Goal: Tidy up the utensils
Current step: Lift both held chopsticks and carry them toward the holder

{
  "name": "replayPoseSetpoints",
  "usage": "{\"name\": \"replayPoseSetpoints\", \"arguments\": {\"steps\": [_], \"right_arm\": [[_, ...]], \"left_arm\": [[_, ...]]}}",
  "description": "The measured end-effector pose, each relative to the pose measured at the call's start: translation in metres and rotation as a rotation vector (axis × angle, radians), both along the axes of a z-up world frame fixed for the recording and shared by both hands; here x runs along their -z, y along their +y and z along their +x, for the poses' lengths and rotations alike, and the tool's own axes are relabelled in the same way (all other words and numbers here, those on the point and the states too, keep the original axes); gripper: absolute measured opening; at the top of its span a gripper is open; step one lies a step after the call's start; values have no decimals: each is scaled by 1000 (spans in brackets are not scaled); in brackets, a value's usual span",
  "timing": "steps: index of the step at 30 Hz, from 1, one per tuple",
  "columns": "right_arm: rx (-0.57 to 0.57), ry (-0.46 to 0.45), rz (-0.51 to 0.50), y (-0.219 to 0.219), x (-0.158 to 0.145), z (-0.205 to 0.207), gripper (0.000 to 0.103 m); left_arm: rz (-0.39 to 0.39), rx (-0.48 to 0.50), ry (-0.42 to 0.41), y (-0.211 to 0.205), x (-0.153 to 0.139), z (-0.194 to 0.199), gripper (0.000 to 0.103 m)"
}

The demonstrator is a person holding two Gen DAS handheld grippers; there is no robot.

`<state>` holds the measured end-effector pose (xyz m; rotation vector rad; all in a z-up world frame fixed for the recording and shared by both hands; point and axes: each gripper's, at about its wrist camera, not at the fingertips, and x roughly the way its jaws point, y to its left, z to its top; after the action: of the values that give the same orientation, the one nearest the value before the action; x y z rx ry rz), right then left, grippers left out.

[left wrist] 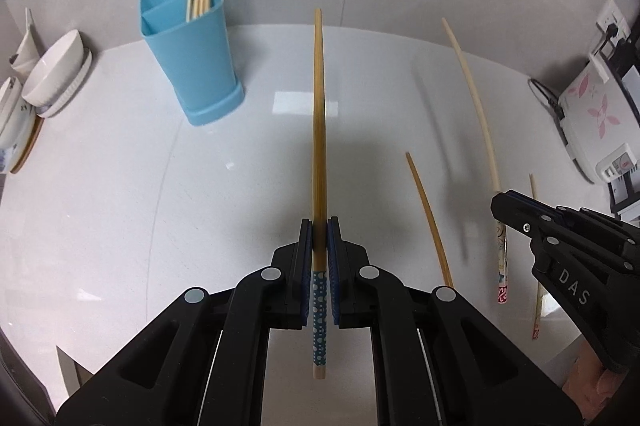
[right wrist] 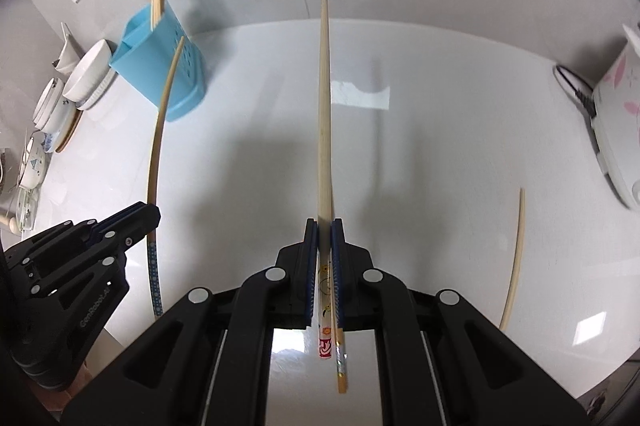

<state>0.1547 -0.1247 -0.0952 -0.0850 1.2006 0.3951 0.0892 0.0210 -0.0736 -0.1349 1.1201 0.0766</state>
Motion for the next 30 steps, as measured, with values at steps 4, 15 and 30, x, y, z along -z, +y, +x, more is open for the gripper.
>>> {"name": "replayPoseSetpoints", "arguments": {"steps": [4,15,30], "right_arm": [[-13,-36,22,8,-12,3,6],[-28,-137,58,37,-44,16,6],[-36,-265,107,82,-82,44,6]], "left_arm": [[-7,-17,-40,11,-12,0,7],[12,-61,-110,55,-38,8,7],[30,-117,-219,111,-78,37,7]]}}
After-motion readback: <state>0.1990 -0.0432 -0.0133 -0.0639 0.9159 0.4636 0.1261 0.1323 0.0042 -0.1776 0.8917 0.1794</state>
